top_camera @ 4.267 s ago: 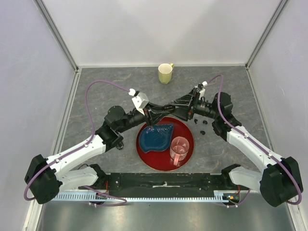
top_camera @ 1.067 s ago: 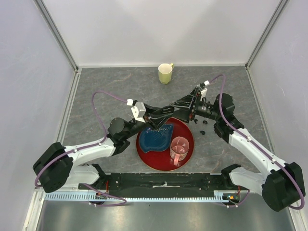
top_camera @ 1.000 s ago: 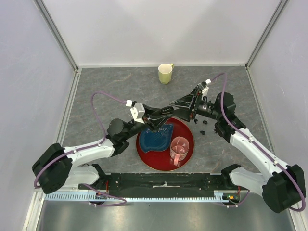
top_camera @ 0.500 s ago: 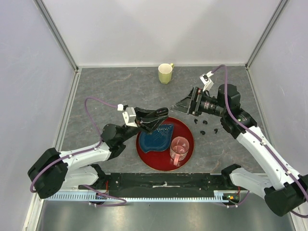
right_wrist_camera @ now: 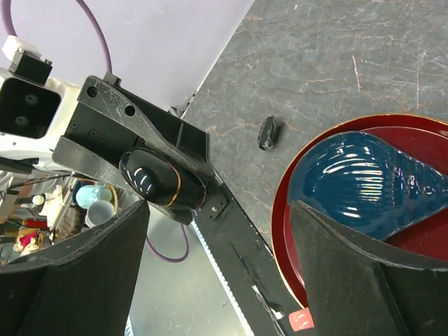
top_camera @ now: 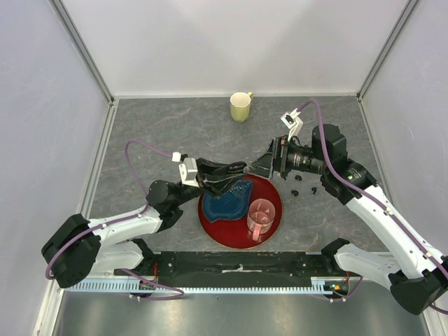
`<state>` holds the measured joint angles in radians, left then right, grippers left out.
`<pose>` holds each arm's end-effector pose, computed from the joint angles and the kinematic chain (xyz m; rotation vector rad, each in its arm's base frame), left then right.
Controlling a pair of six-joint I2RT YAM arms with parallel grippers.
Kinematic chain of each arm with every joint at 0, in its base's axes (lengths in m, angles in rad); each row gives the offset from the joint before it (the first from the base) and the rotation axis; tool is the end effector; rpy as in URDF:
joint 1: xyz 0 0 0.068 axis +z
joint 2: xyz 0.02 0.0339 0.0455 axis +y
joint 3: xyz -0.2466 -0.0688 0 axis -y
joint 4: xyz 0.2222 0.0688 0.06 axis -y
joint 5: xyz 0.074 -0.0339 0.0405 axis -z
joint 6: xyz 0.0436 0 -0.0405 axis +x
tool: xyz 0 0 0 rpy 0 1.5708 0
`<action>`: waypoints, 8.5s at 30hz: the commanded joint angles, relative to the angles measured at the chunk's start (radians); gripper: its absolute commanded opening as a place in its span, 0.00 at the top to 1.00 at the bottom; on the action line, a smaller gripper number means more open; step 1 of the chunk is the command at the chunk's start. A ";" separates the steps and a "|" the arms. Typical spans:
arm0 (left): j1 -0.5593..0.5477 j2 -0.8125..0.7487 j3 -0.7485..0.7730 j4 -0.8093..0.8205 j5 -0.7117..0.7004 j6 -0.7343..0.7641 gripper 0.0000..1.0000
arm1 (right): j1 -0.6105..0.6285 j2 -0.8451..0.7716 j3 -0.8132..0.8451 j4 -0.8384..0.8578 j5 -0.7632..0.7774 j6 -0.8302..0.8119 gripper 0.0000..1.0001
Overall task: Insert the wireless bluetooth earbuds into the charging case
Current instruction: Open the charging case, then pick up the earbud from the center of the board, then place the earbud in the charging case.
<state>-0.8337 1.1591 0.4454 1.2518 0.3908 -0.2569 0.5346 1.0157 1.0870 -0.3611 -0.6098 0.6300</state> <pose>0.1401 -0.1790 0.2980 0.6727 0.9347 -1.1775 0.1702 0.1298 0.3674 -0.3708 2.0071 1.3368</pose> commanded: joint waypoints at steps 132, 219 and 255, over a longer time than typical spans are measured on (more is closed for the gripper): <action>0.005 -0.411 -0.094 -0.408 0.010 0.177 0.98 | -0.541 0.480 -0.289 -0.119 0.722 -0.173 0.50; 0.004 -0.392 -0.086 -0.430 -0.043 0.133 0.98 | -0.208 -0.099 -0.329 0.027 0.851 -0.225 0.98; 0.005 -0.277 -0.065 -0.331 -0.040 0.094 0.98 | -0.075 -0.279 -0.228 0.432 0.409 -0.204 1.00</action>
<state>-0.8265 0.8783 0.3450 0.8459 0.3416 -0.1406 0.4343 0.7174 0.8124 -0.0193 -0.1215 0.4198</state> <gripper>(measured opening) 0.350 0.263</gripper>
